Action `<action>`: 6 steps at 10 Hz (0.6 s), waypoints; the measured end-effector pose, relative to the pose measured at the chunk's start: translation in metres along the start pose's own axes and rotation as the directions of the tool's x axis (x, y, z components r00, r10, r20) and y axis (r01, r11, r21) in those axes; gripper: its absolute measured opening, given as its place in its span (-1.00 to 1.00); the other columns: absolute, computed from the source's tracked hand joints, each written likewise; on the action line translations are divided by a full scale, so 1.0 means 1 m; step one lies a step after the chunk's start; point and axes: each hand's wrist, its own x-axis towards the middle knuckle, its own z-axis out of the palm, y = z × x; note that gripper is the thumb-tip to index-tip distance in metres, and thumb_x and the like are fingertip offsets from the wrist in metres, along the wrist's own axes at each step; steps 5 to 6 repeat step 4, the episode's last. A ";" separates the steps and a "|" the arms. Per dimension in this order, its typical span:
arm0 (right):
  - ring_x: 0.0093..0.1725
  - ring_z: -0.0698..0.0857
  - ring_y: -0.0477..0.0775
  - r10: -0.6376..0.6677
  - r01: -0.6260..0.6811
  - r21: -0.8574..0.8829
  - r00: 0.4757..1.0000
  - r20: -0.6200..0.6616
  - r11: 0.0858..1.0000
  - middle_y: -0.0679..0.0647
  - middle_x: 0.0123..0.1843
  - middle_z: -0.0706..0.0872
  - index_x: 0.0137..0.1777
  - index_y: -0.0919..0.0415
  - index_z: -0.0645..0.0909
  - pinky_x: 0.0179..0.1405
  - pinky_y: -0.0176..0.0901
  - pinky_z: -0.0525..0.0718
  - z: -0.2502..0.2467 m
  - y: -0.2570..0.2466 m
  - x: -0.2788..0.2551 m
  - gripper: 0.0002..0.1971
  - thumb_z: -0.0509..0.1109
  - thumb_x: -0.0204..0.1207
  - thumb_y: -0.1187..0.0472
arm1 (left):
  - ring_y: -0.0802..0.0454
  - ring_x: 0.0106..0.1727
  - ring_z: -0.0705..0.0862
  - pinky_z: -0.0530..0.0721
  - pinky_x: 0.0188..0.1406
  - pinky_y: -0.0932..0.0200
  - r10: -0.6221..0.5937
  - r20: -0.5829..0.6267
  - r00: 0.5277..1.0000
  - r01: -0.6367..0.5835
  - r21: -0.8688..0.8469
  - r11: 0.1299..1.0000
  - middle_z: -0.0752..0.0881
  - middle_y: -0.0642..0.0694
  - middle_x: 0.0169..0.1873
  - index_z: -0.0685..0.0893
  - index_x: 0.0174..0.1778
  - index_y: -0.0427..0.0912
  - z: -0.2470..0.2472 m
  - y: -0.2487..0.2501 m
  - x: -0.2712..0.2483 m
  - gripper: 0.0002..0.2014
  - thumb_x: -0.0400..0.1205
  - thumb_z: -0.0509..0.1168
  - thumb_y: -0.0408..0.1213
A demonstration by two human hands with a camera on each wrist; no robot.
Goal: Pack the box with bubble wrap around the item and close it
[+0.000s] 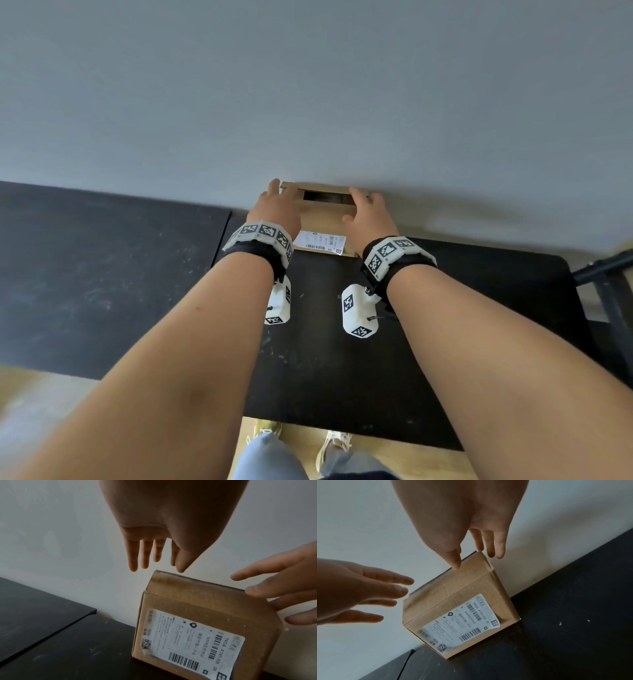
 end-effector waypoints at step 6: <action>0.35 0.52 0.28 0.051 -0.027 -0.280 0.996 0.079 0.960 0.21 0.41 0.46 0.53 0.14 0.33 0.20 0.08 0.57 -0.055 -0.069 -0.044 -0.51 0.21 0.59 0.19 | -0.08 0.20 0.73 0.64 -0.04 0.10 0.193 0.205 0.960 -0.257 0.353 0.900 0.75 -0.10 0.21 0.66 0.37 -0.14 -0.080 -0.016 -0.008 -0.61 0.59 0.36 -0.23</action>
